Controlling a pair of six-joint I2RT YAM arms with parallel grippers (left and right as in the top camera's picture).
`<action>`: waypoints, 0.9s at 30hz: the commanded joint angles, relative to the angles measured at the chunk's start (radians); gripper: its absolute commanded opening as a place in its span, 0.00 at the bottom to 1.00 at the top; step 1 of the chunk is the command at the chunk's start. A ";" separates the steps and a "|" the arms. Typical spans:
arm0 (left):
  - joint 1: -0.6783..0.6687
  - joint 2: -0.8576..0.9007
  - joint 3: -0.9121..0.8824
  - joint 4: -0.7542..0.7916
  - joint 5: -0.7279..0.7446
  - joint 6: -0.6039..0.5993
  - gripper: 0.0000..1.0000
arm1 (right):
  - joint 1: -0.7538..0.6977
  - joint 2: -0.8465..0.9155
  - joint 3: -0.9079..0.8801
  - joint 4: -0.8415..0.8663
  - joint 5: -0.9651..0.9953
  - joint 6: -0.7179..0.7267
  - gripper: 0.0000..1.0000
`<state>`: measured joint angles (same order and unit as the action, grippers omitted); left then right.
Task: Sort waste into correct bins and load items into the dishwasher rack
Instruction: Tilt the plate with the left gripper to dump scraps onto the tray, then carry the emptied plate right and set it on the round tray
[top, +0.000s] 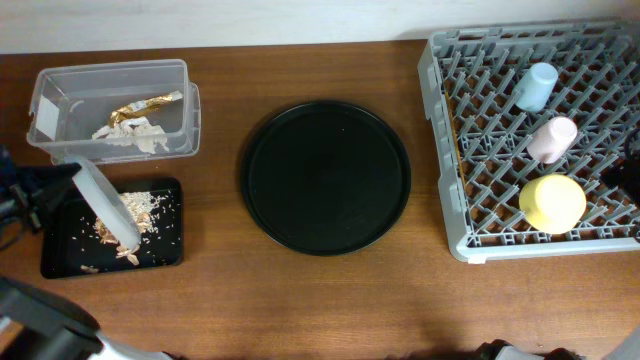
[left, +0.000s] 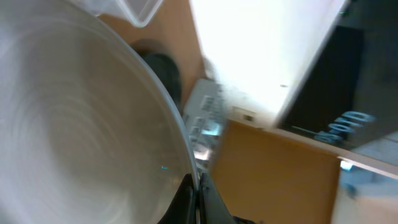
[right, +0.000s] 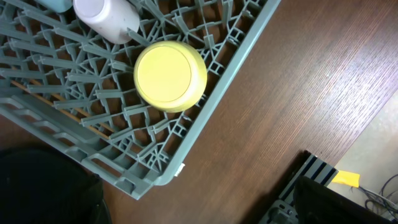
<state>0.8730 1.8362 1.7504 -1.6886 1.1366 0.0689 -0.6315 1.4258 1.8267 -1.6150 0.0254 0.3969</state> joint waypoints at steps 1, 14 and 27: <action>-0.099 -0.172 0.001 0.000 -0.224 -0.093 0.01 | -0.004 -0.009 -0.005 0.003 0.012 0.012 0.98; -0.941 -0.306 0.000 0.294 -0.723 -0.482 0.01 | -0.004 -0.009 -0.005 0.003 0.012 0.012 0.98; -1.463 -0.049 0.000 0.655 -1.228 -0.683 0.01 | -0.004 -0.009 -0.005 0.003 0.012 0.012 0.98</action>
<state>-0.5625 1.7050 1.7485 -1.0821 0.0429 -0.5777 -0.6315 1.4258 1.8267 -1.6146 0.0254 0.3969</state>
